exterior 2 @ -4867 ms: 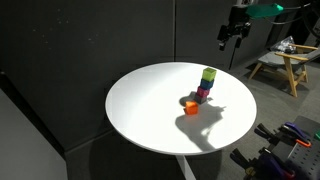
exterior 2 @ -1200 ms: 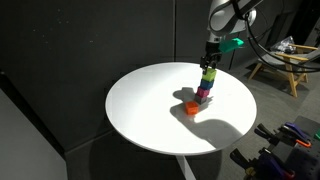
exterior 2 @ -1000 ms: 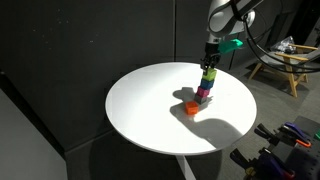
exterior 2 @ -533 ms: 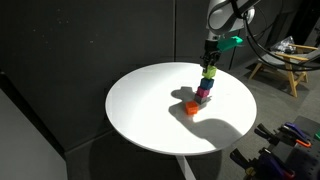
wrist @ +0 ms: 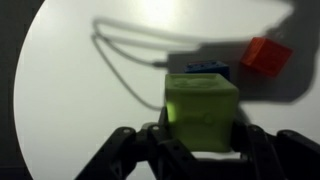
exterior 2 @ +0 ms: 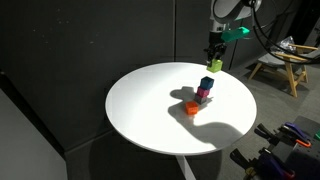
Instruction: Unstack the blocks and put them on the table
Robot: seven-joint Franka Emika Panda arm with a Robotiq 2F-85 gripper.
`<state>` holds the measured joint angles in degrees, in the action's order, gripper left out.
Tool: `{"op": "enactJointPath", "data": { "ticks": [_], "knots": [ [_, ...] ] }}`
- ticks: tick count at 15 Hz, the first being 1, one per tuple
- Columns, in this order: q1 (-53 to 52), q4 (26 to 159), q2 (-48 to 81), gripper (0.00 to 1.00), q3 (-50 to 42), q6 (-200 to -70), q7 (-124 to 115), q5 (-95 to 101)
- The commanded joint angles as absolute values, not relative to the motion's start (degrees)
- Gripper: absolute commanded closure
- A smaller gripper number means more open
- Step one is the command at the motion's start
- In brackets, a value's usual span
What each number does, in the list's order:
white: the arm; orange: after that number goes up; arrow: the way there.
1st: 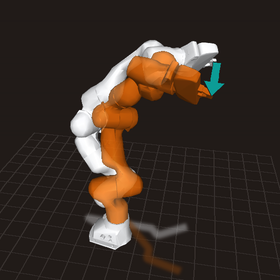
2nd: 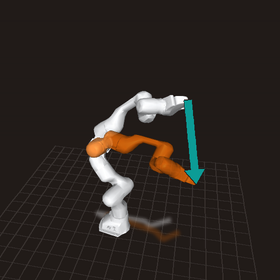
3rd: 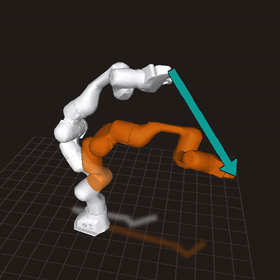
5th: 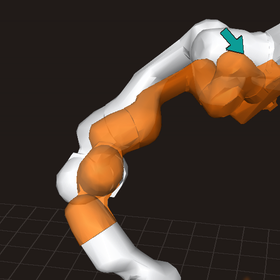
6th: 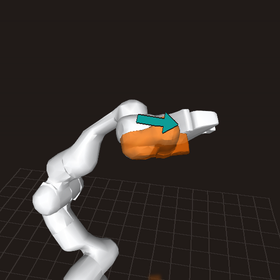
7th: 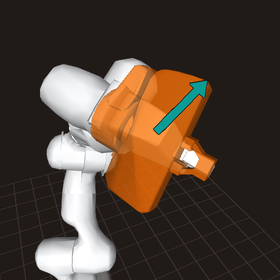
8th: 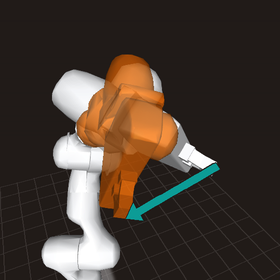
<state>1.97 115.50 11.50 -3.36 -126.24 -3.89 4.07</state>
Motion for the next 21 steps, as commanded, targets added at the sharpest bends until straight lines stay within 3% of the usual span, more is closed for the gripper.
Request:
{"op": "enactJointPath", "data": {
  "ticks": [1,11,21],
  "knots": [
    [2.6,118.3,7.6,0.72,-4.0,-125.5,-4.1,4.4],
    [4.9,126.8,5.8,0.72,-5.5,-133.4,-1.6,3.8],
    [6.8,126.0,12.1,0.72,-7.9,-137.9,-4.1,3.6]
  ]
}}
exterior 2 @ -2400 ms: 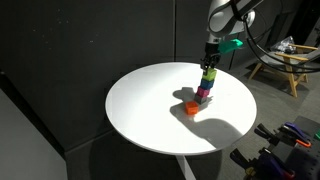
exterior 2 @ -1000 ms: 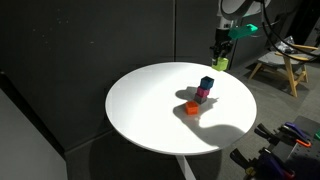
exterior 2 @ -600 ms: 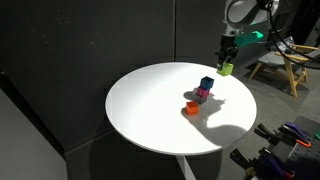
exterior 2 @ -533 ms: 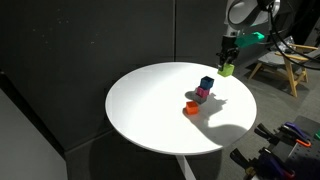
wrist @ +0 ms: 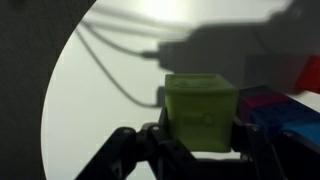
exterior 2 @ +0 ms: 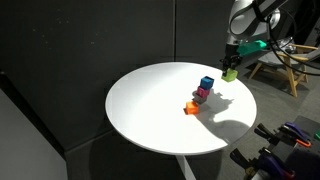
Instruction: Unstack the blocks and put them on the table
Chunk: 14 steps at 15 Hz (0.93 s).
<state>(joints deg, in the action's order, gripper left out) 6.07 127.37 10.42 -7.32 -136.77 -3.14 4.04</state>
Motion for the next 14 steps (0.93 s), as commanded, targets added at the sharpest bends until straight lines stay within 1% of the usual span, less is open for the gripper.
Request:
{"op": "enactJointPath", "data": {
  "ticks": [1,9,14],
  "knots": [
    [7.0,125.6,12.8,0.72,-8.2,-138.2,-4.4,3.5],
    [7.1,121.7,18.2,0.72,-9.6,-139.2,-7.7,3.8],
    [7.0,117.2,22.8,0.72,-8.9,-138.3,-8.0,2.5]
  ]
}}
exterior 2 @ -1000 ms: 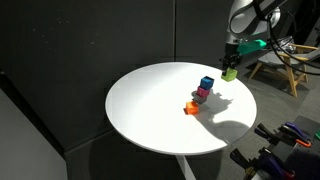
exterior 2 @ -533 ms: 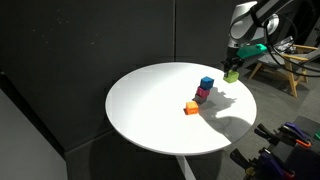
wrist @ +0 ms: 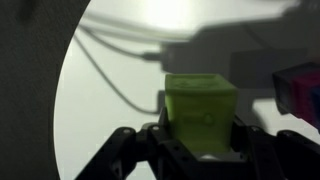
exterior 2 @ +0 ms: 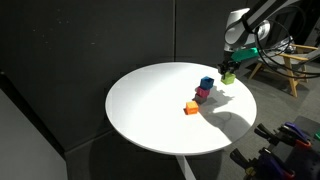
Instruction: Unstack the blocks and put them on the table
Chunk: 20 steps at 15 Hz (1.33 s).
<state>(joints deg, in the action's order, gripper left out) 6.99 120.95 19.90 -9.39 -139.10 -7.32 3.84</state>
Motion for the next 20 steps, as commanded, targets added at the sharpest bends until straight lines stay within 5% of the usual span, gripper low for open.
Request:
{"op": "enactJointPath", "data": {
  "ticks": [1,14,15,20],
  "knots": [
    [6.9,116.3,23.6,0.72,-8.8,-138.2,-8.1,2.4],
    [5.8,108.7,28.9,0.72,-8.3,-137.4,-9.1,1.7],
    [5.9,110.6,28.3,0.47,-8.4,-138.8,-8.0,2.5],
    [5.9,110.3,28.4,0.47,-8.4,-138.8,-8.2,2.5]
  ]
}}
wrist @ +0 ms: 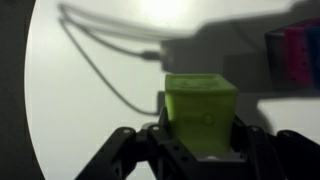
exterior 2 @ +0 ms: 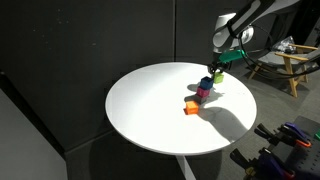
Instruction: Unstack the blocks and put them on the table
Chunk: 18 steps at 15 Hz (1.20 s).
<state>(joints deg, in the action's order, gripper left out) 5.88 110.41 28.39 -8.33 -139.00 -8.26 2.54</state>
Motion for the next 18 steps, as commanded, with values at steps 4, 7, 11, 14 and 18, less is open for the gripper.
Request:
{"op": "enactJointPath", "data": {
  "ticks": [4,7,11,14,18],
  "knots": [
    [5.8,110.2,28.4,0.47,-8.4,-138.8,-8.2,2.5],
    [5.8,109.9,28.8,0.72,-8.5,-138.8,-8.4,2.5],
    [6.0,108.9,30.0,0.72,-8.2,-138.7,-8.3,2.2],
    [6.5,108.2,31.3,0.72,-7.6,-139.4,-7.3,1.5],
    [7.5,107.0,34.1,0.72,-6.5,-141.0,-5.8,-0.1]
  ]
}}
